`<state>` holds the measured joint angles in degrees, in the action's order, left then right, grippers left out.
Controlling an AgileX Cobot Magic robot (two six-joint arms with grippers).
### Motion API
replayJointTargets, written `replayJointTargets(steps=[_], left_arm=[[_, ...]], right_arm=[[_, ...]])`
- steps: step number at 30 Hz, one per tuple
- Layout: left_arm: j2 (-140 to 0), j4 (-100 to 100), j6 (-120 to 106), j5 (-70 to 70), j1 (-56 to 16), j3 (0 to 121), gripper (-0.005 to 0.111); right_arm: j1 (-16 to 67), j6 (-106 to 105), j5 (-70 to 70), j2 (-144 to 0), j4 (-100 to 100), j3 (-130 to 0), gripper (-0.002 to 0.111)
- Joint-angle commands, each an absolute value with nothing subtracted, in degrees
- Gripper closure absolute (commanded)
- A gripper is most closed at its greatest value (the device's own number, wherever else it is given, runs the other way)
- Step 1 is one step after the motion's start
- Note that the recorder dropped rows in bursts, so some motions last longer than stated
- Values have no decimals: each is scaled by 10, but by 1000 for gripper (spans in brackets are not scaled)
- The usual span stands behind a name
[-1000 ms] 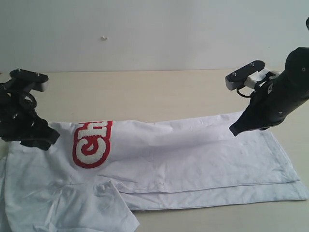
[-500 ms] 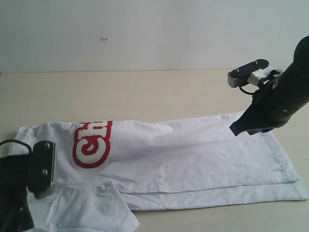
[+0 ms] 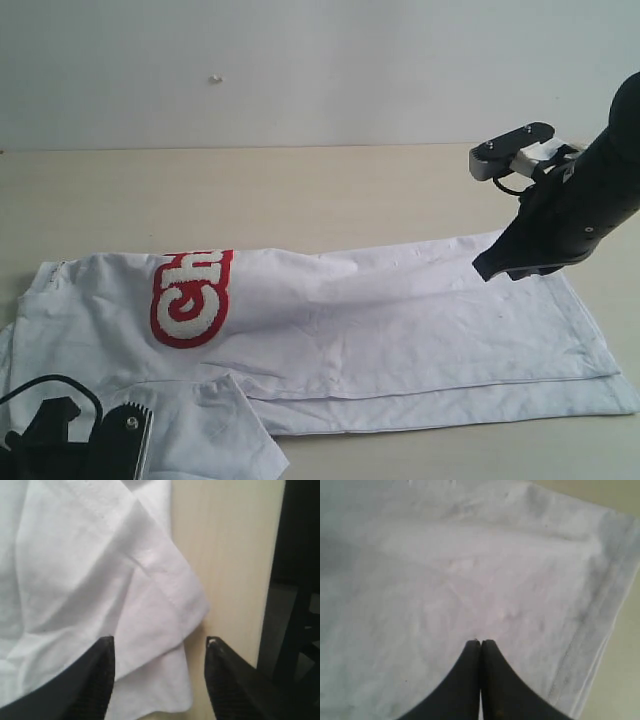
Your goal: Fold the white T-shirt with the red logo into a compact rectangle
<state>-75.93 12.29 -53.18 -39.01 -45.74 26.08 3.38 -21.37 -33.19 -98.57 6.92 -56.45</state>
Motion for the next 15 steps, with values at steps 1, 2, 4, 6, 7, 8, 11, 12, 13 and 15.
replayJointTargets(steps=[1,2,4,6,7,8,11,12,13,15], left_arm=[[-755,132,-533,-386,-479,244,54],[-755,134,-533,-386,-484,244,54],[-755,133,-535,-364,-498,242,54],[-755,131,-535,-332,-502,236,54],[-757,131,-535,-328,-502,235,54],[-758,131,-535,-328,-502,235,54],[-774,131,-535,-327,-502,235,54],[-781,131,-535,-324,-502,235,54],[-788,130,-535,-323,-502,235,54],[-803,130,-535,-320,-502,235,54]], right_arm=[[30,-218,-332,-979,73,-564,108],[30,-218,-332,-979,73,-564,108],[30,-218,-332,-979,73,-564,108],[30,-218,-332,-979,75,-564,108],[30,-218,-332,-979,75,-564,108],[30,-218,-332,-979,75,-564,108],[30,-218,-332,-979,75,-564,108],[30,-218,-332,-979,75,-564,108],[30,-218,-332,-979,75,-564,108],[30,-218,-332,-979,75,-564,108]])
